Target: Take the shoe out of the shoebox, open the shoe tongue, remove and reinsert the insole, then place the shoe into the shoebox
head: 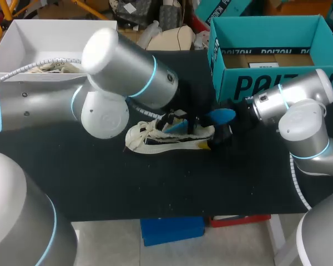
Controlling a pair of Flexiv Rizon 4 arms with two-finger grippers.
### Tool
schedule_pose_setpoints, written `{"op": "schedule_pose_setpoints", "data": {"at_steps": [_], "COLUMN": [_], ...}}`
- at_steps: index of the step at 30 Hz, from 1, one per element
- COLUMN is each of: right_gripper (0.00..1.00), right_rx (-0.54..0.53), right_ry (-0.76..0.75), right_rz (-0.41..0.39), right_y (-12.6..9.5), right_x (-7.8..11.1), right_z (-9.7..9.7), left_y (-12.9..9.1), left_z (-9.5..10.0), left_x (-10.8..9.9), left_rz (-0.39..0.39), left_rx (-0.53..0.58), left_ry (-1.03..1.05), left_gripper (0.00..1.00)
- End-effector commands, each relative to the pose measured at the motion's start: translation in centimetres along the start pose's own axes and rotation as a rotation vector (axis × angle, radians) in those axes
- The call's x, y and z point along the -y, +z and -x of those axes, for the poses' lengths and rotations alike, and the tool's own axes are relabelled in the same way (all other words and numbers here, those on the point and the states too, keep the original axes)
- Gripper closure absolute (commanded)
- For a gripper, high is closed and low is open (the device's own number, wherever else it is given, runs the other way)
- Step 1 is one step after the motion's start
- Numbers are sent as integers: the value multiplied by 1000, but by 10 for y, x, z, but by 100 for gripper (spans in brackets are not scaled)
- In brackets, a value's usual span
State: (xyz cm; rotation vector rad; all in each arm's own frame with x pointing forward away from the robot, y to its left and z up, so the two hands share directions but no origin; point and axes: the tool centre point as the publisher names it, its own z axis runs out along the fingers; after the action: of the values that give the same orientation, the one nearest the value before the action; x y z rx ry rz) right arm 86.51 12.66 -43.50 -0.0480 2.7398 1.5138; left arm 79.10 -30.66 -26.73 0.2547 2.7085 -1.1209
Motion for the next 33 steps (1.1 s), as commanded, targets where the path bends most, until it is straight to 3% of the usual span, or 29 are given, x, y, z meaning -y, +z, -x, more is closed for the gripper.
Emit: {"op": "schedule_pose_setpoints", "data": {"at_steps": [1, 8, 28, 33], "right_gripper": [100, 100, 100, 100], "right_rx": [1, 1, 1, 1], "right_ry": [1, 1, 1, 1], "right_rz": [-1, -1, -1, -1], "right_y": [2, 2, 2, 2], "right_x": [3, 3, 3, 3], "right_z": [1, 1, 1, 1], "left_y": [-48, -104, -104, -137], "left_z": [3, 10, 10, 3], "left_x": [30, 91, 91, 96], "left_rz": [-97, -303, -303, -424], "left_rx": [-72, -184, -184, -250], "left_ry": [-50, -109, -109, -347], "left_gripper": [100, 100, 100, 100]}}
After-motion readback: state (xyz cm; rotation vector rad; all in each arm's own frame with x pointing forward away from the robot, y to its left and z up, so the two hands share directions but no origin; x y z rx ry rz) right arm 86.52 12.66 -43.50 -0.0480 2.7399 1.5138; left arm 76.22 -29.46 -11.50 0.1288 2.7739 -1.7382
